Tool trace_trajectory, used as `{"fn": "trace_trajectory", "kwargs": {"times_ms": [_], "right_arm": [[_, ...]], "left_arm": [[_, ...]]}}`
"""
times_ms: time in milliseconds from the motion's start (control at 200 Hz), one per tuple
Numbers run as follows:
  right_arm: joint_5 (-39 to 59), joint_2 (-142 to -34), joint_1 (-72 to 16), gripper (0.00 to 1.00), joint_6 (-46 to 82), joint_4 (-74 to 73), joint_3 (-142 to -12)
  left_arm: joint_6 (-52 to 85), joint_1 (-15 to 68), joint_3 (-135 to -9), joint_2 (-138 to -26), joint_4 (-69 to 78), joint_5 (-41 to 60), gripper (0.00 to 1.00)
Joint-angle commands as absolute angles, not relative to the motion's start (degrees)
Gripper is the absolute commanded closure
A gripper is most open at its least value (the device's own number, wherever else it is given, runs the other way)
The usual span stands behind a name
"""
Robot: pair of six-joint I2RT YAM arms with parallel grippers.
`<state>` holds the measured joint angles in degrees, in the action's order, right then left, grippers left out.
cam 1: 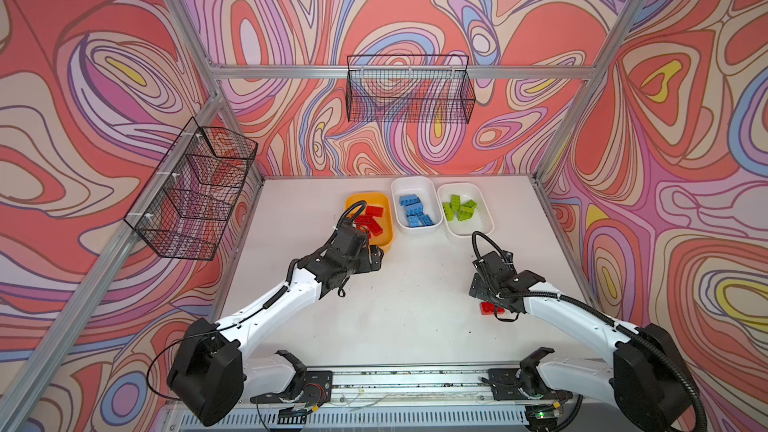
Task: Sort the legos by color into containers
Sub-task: 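Withdraw the left gripper while the right gripper grasps the last red brick, then carry the last red brick with the right gripper into the yellow tray and release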
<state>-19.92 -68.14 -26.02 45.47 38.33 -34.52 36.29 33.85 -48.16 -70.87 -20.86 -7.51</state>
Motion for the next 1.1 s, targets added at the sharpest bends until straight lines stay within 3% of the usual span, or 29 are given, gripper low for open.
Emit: {"fn": "trace_trajectory", "kwargs": {"times_ms": [0,481,651,1097], "right_arm": [[-21.6,-67.1,-25.7,0.02,49.5,39.0,-34.0],[-17.1,-69.4,-25.6,0.02,46.3,37.5,-34.1],[-11.2,-70.8,-25.6,0.02,45.6,34.6,-32.8],[-6.4,-64.0,-29.9,0.04,50.0,34.1,-28.6]], "left_arm": [[38.6,34.8,-45.2,-67.4,-20.2,-7.2,0.00],[37.9,34.9,-39.7,-57.0,-22.3,-9.0,0.00],[38.3,34.9,-38.8,-54.5,-23.5,-9.0,0.00],[38.7,34.9,-37.9,-47.6,-28.0,-10.5,0.00]]}}
